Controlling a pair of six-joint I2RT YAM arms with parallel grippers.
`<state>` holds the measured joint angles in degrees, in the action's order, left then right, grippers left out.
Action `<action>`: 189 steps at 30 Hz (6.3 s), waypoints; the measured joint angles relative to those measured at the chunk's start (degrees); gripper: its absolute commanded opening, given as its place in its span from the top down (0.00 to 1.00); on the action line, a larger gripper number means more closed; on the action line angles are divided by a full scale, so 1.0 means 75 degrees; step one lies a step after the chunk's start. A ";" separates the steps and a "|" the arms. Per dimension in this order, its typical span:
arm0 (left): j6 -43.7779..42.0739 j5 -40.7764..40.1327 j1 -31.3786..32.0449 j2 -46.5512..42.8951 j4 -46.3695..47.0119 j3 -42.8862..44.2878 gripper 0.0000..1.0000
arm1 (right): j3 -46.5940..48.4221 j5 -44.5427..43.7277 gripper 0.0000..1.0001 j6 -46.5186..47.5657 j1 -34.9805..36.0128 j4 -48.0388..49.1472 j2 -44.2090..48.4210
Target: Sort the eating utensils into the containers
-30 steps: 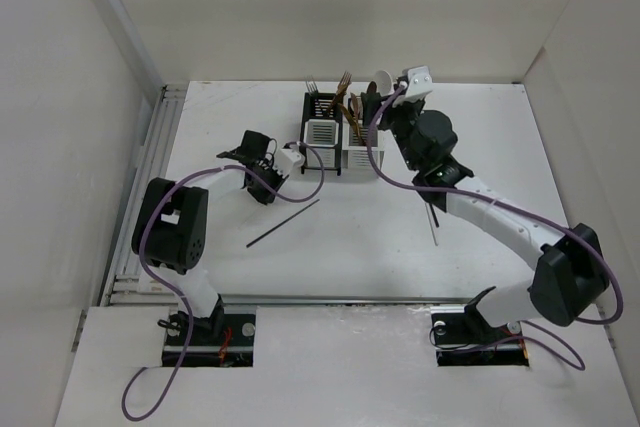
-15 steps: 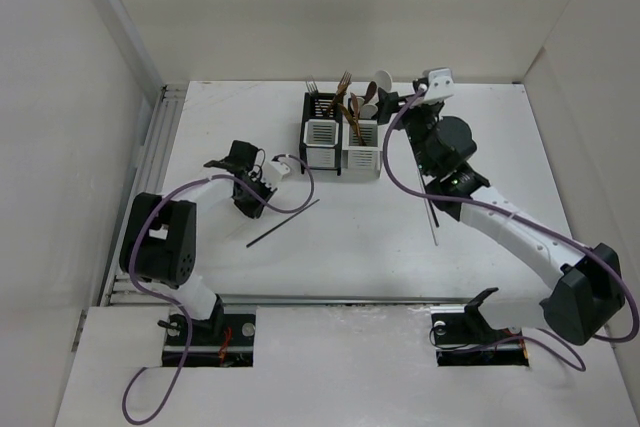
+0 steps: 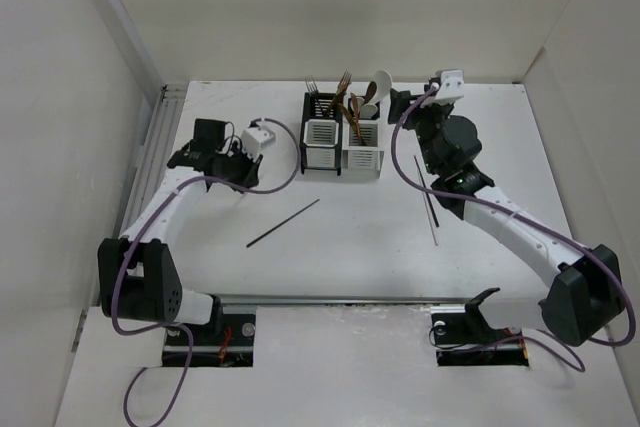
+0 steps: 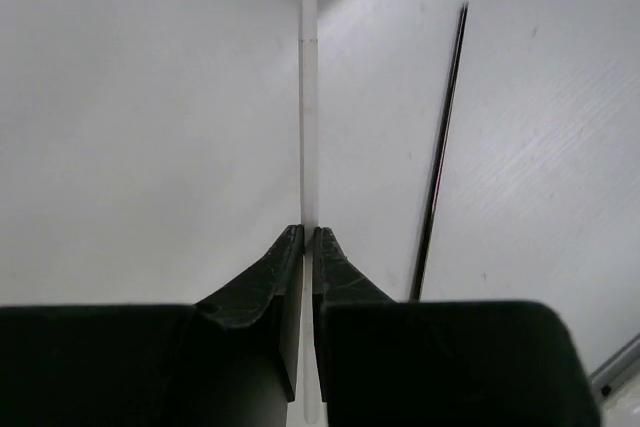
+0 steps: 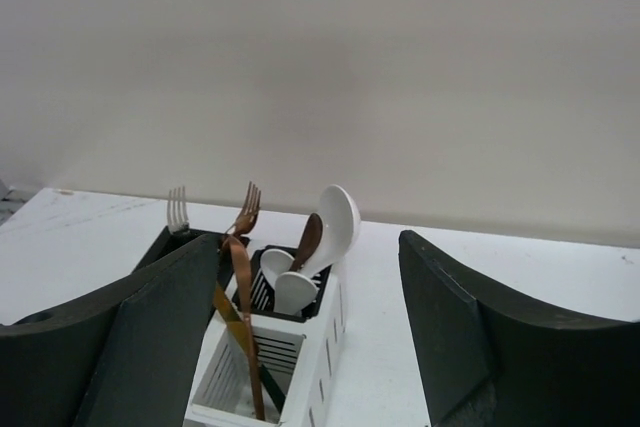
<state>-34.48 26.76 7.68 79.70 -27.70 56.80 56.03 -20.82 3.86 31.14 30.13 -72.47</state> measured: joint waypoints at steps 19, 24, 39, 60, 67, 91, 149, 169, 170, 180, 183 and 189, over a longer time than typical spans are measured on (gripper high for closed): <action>0.4610 0.1862 0.0699 0.2308 0.7589 0.2690 1.00 | 0.0274 -0.0189 0.25 -0.0895 -0.1008 -0.0321 -0.1212; 0.5767 0.1877 0.1102 0.3229 0.9244 0.2565 1.00 | 0.0274 -0.0510 0.25 -0.0947 -0.1046 -0.0988 -0.1174; 0.6403 0.0880 0.1454 0.3698 1.1552 0.1236 1.00 | 0.0289 -0.0868 0.16 -0.0871 -0.1416 -0.2871 -0.0102; 0.6423 0.0300 0.1475 0.4132 1.1363 0.0490 0.54 | 0.1163 0.1769 0.60 -0.1553 -0.2990 -0.8177 -0.2585; 0.6271 0.0172 0.1475 0.3386 1.0366 0.0466 0.54 | 0.1052 0.2095 0.62 -0.1556 -0.3037 -0.8425 -0.3383; 0.5680 -0.1061 0.1399 0.1594 0.9562 -0.0991 0.53 | 0.1821 0.2323 1.00 -0.1413 -0.2990 -0.8795 -0.4447; 0.3223 -0.0705 -0.0073 -0.1769 0.3751 -0.1719 0.47 | 0.2728 0.2288 0.88 -0.0705 0.0930 0.0382 -0.5732; -0.0836 0.0367 0.1075 -0.0431 0.0702 -0.1684 0.36 | 0.1513 0.1705 0.45 -0.0941 0.0956 0.0522 -0.3316; -0.0903 0.0332 0.1256 -0.0335 0.0676 -0.1684 0.36 | 0.1402 0.1661 0.44 -0.0941 0.0956 0.0513 -0.3124; -0.0880 -0.0871 0.2282 0.0493 0.1332 -0.1769 0.37 | -0.0023 0.1139 0.44 -0.0749 0.1116 0.0370 -0.1070; -0.0761 -0.1169 0.2302 0.0775 0.1361 -0.1676 0.38 | -0.0425 0.0863 0.44 -0.0740 0.1207 0.0286 -0.0501; -0.0720 -0.1495 0.2381 0.0825 0.1361 -0.1603 0.50 | -0.0941 0.0350 0.44 -0.0688 0.1247 0.0131 0.0277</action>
<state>-39.88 15.55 25.54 85.89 -17.50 44.77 48.97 -18.20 -1.30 40.49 31.11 -70.39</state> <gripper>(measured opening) 0.613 0.560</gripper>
